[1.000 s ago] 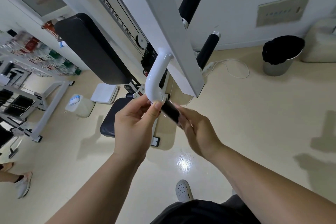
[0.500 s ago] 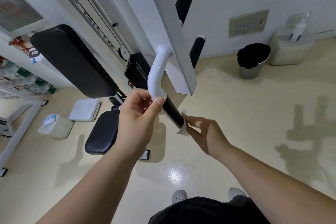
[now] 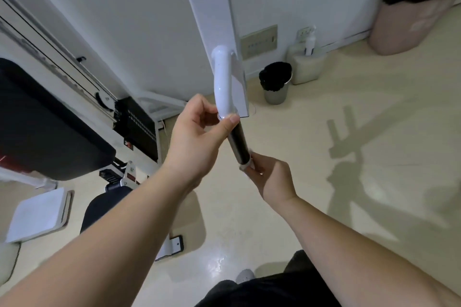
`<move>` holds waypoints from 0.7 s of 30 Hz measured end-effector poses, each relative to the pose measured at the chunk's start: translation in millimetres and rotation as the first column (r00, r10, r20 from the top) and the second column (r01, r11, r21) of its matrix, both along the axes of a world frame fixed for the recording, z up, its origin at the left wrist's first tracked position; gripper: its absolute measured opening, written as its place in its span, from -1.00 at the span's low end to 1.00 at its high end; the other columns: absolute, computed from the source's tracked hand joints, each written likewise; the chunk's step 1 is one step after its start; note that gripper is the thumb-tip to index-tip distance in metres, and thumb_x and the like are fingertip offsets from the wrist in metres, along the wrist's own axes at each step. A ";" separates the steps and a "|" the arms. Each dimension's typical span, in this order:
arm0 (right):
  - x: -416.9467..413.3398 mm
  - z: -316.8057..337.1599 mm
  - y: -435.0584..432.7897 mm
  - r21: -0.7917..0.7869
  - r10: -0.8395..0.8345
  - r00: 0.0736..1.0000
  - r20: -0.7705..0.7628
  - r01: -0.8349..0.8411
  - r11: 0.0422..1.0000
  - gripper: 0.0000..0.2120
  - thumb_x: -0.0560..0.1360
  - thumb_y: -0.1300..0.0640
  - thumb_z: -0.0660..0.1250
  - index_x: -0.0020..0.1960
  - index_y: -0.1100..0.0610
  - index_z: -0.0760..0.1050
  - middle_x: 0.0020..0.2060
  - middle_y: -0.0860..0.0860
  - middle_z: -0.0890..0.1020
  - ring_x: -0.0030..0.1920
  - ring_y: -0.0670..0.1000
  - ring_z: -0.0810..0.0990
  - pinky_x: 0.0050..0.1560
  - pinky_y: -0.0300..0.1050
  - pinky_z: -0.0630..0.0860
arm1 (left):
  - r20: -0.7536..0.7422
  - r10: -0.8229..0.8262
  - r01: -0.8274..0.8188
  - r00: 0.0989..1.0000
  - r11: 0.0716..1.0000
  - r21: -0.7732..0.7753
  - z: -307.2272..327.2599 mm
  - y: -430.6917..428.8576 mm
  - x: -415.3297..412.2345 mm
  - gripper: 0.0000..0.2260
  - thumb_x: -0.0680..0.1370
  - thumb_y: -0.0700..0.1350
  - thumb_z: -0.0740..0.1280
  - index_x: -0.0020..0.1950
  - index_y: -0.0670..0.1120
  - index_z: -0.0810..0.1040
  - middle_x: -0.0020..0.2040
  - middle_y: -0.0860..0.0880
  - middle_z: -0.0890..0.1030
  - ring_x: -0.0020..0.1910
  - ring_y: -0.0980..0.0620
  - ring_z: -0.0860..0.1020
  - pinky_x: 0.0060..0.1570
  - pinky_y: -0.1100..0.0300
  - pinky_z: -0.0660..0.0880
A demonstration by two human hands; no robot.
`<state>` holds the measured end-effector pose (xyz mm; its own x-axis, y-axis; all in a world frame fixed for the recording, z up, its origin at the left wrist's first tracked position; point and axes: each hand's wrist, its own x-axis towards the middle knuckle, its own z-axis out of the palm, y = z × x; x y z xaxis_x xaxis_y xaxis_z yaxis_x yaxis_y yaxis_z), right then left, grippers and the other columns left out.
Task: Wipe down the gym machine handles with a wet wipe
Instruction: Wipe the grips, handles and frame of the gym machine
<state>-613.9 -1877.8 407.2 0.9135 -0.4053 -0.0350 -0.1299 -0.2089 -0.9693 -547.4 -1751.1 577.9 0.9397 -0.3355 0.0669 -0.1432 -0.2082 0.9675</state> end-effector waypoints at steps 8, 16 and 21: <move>16.1 60.7 6.3 -0.120 -0.092 0.958 0.270 0.128 0.985 -0.66 0.47 -0.07 0.46 0.24 -0.11 0.62 -0.26 -0.26 0.60 -0.22 -0.08 0.57 -0.14 -0.14 0.55 | 0.020 -0.038 0.038 0.999 0.999 0.015 -4.5 -0.9 7.7 -0.66 0.43 0.01 0.51 -0.13 -0.12 0.39 -0.14 -0.20 0.65 -0.05 -0.22 0.66 0.06 -0.35 0.57; 2.6 17.4 0.0 0.143 -0.113 0.994 0.010 0.110 0.984 -0.76 0.45 0.20 0.57 0.10 0.06 0.70 -0.28 -0.26 0.68 -0.21 -0.22 0.61 -0.11 -0.37 0.50 | 0.045 0.006 -0.007 0.999 1.000 0.029 -9.9 -7.8 7.9 -0.72 0.44 0.05 0.52 -0.17 0.00 0.43 -0.08 -0.27 0.60 0.01 -0.36 0.60 0.10 -0.43 0.52; 12.9 12.4 -6.3 0.267 -0.021 0.997 -0.080 0.041 0.963 -0.73 0.42 0.22 0.56 0.03 -0.09 0.70 -0.06 -0.06 0.77 -0.04 0.00 0.70 0.07 -0.05 0.59 | 0.071 0.025 -0.025 0.997 1.000 0.002 -10.4 -6.5 6.3 -0.76 0.45 0.05 0.53 -0.18 0.06 0.47 -0.06 -0.31 0.59 0.01 -0.40 0.60 0.07 -0.41 0.55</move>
<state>-601.0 -1884.1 419.6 0.8911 -0.3997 -0.2150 -0.2074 0.0627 -0.9762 -541.2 -1757.6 567.5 0.9408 -0.3121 0.1325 -0.2060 -0.2155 0.9545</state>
